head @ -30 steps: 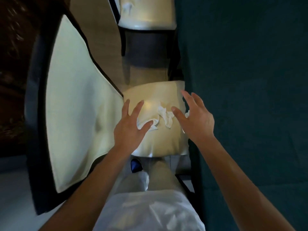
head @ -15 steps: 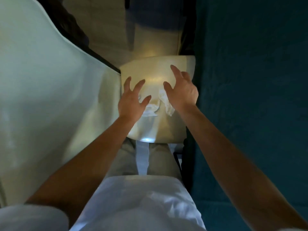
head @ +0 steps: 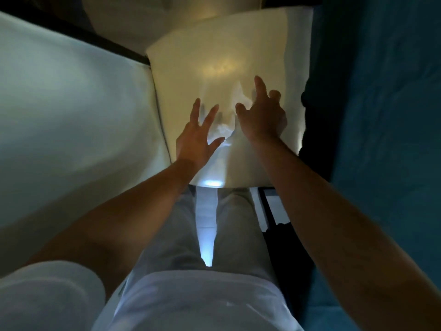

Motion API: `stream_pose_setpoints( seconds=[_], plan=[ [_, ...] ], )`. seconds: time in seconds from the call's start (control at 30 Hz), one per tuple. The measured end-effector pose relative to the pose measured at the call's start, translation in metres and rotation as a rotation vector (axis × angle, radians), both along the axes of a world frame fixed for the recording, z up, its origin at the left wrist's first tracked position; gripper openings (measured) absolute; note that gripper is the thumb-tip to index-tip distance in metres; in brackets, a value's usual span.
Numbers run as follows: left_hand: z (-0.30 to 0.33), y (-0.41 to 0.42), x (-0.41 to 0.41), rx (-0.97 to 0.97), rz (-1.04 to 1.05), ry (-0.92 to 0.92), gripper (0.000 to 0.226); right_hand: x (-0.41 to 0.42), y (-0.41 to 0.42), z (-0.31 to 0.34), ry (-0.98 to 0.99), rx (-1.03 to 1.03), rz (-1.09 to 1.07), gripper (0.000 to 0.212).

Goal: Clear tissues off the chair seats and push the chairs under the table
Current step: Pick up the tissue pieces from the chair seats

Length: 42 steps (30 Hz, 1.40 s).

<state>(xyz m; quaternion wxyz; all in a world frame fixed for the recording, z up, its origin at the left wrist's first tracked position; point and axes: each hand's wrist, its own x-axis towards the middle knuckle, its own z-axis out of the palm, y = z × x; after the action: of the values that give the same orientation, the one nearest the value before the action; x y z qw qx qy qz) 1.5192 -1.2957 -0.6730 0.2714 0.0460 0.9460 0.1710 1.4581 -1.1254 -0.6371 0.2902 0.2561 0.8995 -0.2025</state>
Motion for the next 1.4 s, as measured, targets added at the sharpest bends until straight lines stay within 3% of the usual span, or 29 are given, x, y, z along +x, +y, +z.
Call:
stream_pose_setpoints(
  seconds=[0.13, 0.33, 0.43, 0.57, 0.73, 0.8, 0.87, 1.03, 1.17, 1.3, 1.4],
  plan=[
    [-0.03, -0.003, 0.01, -0.017, -0.04, -0.065, 0.083, 0.023, -0.013, -0.038, -0.146, 0.058, 0.063, 0.067],
    [-0.038, -0.002, -0.004, 0.005, 0.092, -0.05, 0.039, 0.026, -0.013, -0.069, -0.115, 0.171, 0.163, 0.045],
    [-0.039, -0.01, -0.017, 0.07, 0.113, -0.037, 0.034, 0.021, -0.011, -0.073, -0.133, 0.165, 0.165, 0.048],
    [-0.036, -0.019, -0.028, 0.094, 0.074, 0.014, 0.037, 0.023, -0.018, -0.071, -0.194, 0.057, 0.029, 0.031],
    [-0.029, -0.017, -0.017, 0.035, 0.133, -0.068, 0.023, 0.024, -0.022, -0.057, -0.155, -0.042, -0.195, 0.038],
    [-0.02, -0.014, -0.011, 0.001, 0.195, -0.122, 0.022, 0.025, -0.021, -0.051, -0.11, -0.108, -0.264, 0.028],
    [-0.006, -0.015, -0.008, -0.018, 0.229, -0.151, 0.016, 0.027, -0.019, -0.041, -0.032, -0.182, -0.296, 0.01],
    [0.037, -0.03, -0.032, -0.018, 0.222, -0.048, 0.02, 0.019, -0.018, 0.014, 0.06, -0.28, -0.328, 0.017],
    [0.089, -0.035, -0.072, -0.107, 0.219, 0.049, 0.021, -0.004, -0.014, 0.086, 0.183, -0.516, -0.432, 0.021],
    [0.15, -0.025, -0.102, 0.019, 0.288, 0.14, 0.026, -0.018, 0.007, 0.161, 0.232, -0.61, -0.284, 0.009],
    [0.192, -0.019, -0.123, 0.082, 0.229, 0.215, 0.027, -0.023, 0.024, 0.2, 0.269, -0.618, -0.274, 0.018]
  ],
)
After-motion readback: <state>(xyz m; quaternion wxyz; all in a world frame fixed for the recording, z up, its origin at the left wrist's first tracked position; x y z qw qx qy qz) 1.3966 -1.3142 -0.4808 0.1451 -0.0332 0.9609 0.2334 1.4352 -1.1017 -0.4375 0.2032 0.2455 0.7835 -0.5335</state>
